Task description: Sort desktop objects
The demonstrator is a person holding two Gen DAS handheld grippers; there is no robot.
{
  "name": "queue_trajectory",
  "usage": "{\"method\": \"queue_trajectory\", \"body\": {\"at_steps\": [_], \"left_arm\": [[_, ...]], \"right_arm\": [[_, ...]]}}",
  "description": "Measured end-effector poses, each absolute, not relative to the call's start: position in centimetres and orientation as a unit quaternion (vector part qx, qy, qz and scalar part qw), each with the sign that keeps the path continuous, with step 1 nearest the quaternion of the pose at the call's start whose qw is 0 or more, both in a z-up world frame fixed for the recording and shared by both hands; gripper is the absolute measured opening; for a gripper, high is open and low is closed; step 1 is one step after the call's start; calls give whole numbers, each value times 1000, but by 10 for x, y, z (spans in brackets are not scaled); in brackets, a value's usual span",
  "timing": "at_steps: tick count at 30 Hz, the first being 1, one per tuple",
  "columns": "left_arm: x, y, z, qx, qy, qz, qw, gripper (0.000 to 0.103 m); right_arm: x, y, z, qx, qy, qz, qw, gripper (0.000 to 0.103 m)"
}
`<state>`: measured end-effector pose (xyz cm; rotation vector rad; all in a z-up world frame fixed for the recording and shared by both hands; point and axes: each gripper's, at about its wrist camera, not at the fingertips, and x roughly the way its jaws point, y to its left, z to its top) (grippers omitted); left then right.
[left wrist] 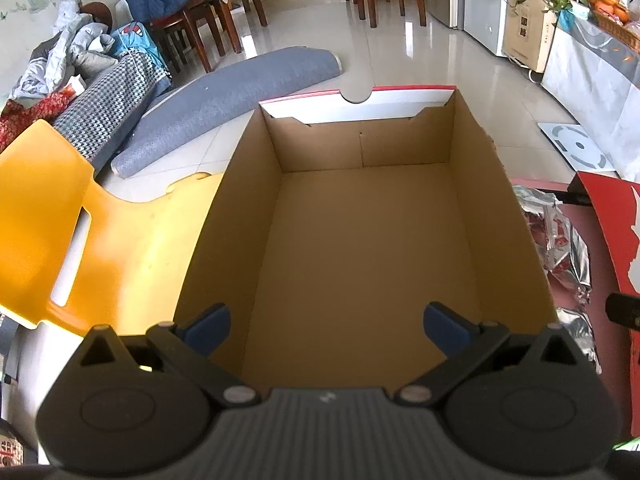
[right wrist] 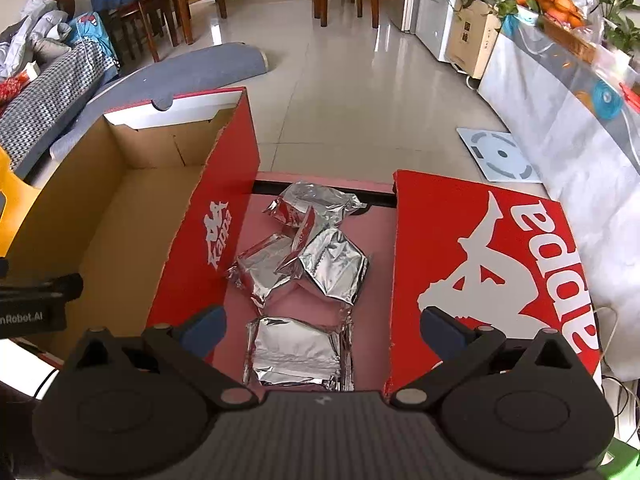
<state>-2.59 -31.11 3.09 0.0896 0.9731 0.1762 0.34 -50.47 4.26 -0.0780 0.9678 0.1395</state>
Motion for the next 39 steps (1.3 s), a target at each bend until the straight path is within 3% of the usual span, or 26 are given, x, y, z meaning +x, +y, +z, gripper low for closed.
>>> {"method": "queue_trajectory", "body": {"at_steps": [39], "left_arm": [[-72,-308,26,41,446,74,891,103]], "right_arm": [[-11,-506,35,-53,485,64,870,103]]}}
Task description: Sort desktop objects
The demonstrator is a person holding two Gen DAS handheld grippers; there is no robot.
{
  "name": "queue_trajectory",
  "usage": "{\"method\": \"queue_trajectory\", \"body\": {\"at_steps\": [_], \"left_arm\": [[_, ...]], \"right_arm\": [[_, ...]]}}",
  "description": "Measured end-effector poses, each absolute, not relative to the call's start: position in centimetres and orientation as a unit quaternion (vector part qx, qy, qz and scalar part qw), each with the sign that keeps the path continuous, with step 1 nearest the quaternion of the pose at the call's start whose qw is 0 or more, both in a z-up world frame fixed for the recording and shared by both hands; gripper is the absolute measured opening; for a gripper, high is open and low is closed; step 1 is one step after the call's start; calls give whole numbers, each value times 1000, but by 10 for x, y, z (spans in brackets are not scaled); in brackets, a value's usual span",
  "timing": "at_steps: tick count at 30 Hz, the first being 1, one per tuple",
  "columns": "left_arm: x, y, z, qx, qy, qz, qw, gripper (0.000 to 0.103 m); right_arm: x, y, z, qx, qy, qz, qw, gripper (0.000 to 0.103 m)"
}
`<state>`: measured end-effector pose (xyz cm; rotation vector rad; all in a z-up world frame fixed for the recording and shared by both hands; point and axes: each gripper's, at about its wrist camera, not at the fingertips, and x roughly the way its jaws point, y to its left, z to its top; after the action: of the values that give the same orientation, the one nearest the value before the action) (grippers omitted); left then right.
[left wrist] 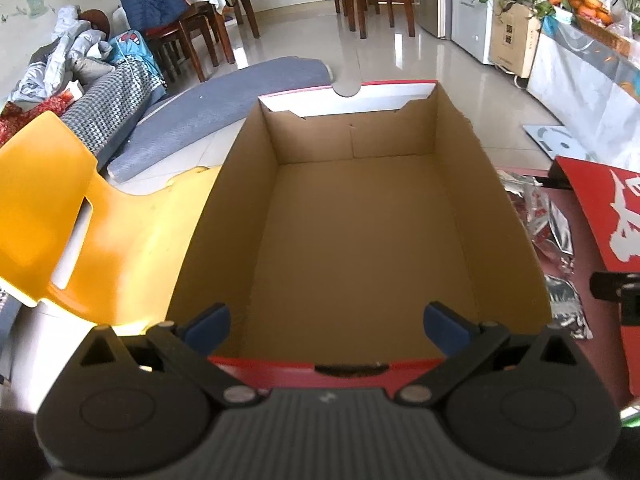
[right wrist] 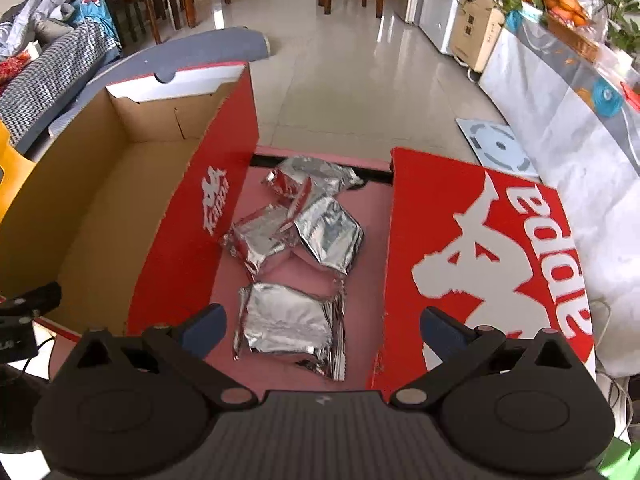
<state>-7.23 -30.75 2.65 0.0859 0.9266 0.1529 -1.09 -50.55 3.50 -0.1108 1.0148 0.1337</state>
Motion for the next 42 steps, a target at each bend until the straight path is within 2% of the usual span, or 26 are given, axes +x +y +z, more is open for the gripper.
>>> {"method": "queue_trajectory", "body": {"at_steps": [13,25,42], "left_arm": [[-84,-293,42,8,427,86,900,103],[-59,-303,63,54,436,67,896,103],[-16,-322,53,82,452,25,888,103]], "right_arm": [[-20,-511,40,-29,489,61,870,103],[-26,-513,47,-13,482,67,873,103],[-16,-513,46,-13,489,54,871,103]]}}
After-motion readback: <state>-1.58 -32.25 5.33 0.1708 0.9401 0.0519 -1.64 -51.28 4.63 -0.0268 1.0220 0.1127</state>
